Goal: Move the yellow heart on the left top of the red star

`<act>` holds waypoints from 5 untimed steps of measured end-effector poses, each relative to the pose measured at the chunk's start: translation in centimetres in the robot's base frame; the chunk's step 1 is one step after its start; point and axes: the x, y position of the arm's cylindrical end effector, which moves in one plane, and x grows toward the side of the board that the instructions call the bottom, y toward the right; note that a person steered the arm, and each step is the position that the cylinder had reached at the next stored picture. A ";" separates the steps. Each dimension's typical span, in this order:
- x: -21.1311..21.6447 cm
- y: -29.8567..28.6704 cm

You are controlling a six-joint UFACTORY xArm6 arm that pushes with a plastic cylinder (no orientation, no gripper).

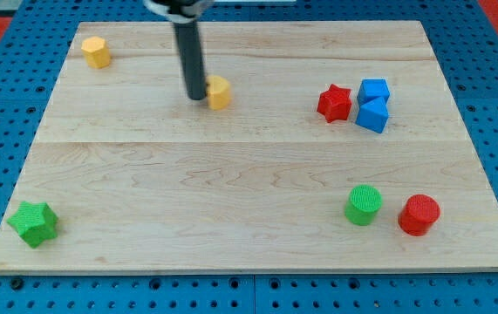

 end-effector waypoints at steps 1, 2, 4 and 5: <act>0.1 3.6; 0.1 1.8; -1.3 5.9; 0.1 8.6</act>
